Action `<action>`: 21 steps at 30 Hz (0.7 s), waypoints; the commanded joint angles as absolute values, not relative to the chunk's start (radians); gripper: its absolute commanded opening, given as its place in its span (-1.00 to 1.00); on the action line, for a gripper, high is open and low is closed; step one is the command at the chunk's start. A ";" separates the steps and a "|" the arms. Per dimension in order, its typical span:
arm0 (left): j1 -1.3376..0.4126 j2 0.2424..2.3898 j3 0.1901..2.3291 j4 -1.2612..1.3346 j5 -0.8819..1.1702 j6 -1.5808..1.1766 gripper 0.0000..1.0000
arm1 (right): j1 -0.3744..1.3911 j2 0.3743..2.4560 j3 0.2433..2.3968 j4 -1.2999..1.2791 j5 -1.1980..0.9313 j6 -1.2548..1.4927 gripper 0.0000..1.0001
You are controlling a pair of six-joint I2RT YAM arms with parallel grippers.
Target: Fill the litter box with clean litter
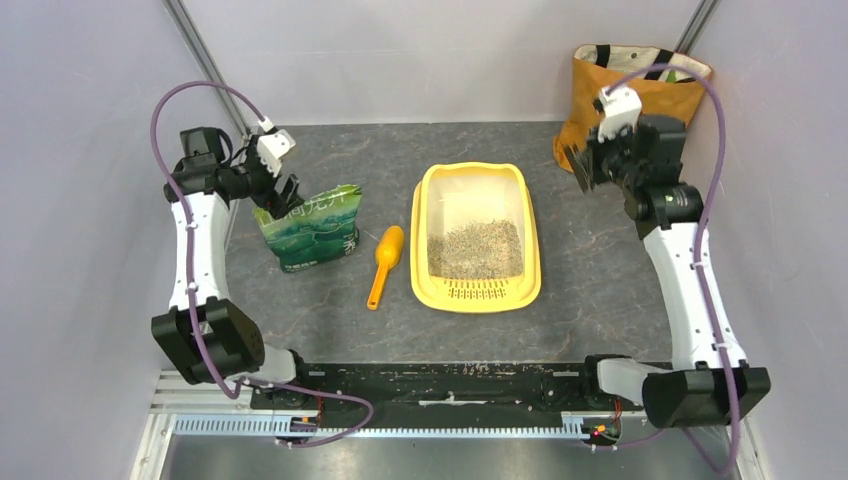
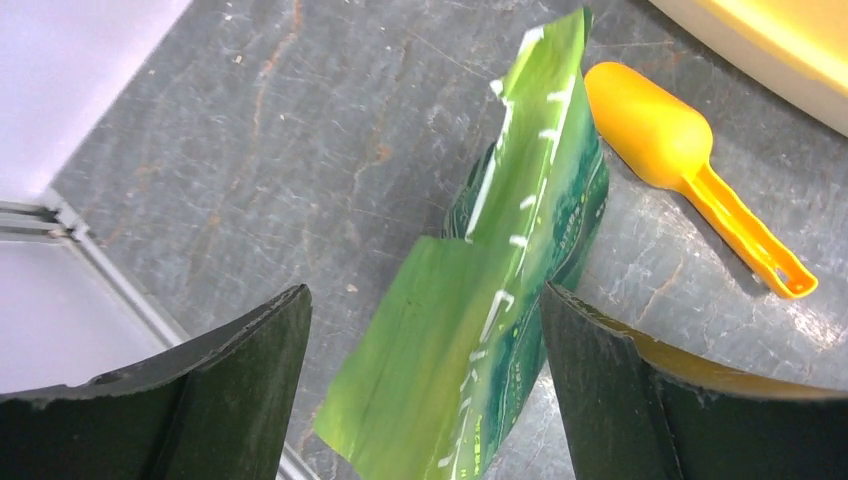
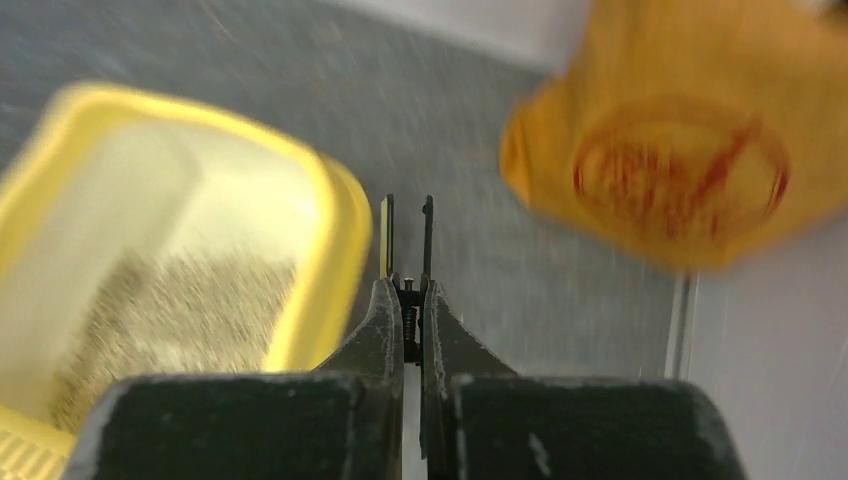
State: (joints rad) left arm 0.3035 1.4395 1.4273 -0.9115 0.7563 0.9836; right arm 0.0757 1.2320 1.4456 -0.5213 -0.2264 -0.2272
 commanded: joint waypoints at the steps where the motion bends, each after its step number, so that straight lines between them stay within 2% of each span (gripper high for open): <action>1: 0.195 1.382 1.482 -0.833 0.633 0.816 0.81 | -0.044 1.185 1.208 -0.614 -0.094 -0.117 -1.00; 7: 0.121 1.382 1.479 -0.811 0.502 0.725 0.83 | -0.136 1.216 1.005 -0.490 -0.073 -0.086 -1.00; 14: 0.122 1.507 1.598 -0.958 0.435 0.798 0.84 | -0.175 1.395 0.981 -0.406 -0.085 -0.090 -1.00; 21: 0.130 1.519 1.598 -0.922 0.425 0.760 0.84 | -0.175 1.498 0.945 -0.300 -0.132 -0.103 -0.98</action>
